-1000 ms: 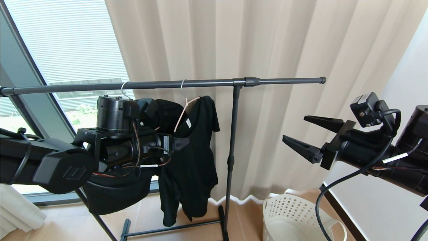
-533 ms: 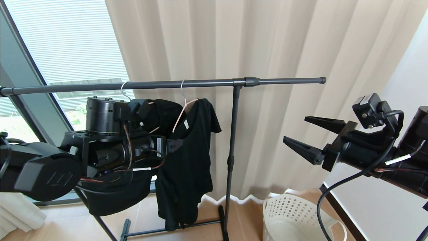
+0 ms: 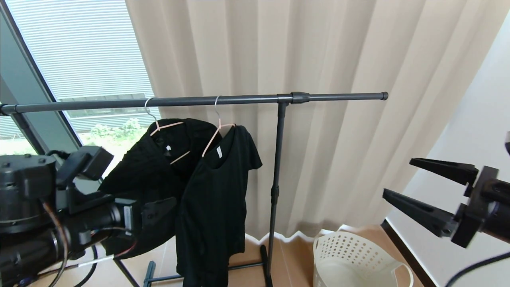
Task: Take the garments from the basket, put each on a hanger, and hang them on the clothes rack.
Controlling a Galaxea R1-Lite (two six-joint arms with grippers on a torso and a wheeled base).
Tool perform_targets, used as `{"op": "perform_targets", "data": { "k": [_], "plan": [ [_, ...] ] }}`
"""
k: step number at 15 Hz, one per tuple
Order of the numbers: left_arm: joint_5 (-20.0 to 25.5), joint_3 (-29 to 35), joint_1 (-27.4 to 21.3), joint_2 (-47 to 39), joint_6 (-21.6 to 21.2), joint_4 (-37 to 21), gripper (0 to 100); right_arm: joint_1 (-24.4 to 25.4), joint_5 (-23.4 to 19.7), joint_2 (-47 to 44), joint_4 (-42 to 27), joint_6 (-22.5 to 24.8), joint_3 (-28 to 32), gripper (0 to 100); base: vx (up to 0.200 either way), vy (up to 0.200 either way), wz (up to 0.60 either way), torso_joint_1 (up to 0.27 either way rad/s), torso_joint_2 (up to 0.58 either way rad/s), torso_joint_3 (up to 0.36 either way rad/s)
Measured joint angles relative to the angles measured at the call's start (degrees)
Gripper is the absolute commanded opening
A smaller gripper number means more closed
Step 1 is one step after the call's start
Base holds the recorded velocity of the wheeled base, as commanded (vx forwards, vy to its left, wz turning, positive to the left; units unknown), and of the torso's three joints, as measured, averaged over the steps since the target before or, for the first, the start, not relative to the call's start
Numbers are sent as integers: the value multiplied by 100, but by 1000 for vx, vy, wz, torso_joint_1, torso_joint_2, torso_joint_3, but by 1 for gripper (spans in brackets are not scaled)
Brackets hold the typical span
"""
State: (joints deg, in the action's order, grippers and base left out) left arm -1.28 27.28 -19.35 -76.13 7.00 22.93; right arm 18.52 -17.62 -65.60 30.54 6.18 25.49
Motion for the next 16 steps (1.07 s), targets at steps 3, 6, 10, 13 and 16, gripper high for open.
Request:
{"op": "perform_targets", "data": {
  "k": [3, 6, 10, 13, 16],
  "plan": [
    [16, -912, 61, 998, -57, 24, 100, 88, 163, 1346, -1024, 0, -396, 100, 0, 0, 0, 0, 0, 0],
    [22, -1668, 63, 2061, -240, 20, 100, 110, 289, 2643, -1431, -2, -1080, 100, 0, 0, 0, 0, 0, 0],
    [28, -2514, 63, 3380, -394, -66, 100, 85, 503, 4231, -1648, -5, -2116, 100, 0, 0, 0, 0, 0, 0],
    [68, -2701, 24, 4000, -424, -897, 100, 11, 660, 4984, -2291, -5, -2434, 100, 0, 0, 0, 0, 0, 0],
    [121, -2715, -55, 4915, -429, -1987, 100, -278, 802, 5595, -2811, -13, -2528, 100, 0, 0, 0, 0, 0, 0]
  ]
}}
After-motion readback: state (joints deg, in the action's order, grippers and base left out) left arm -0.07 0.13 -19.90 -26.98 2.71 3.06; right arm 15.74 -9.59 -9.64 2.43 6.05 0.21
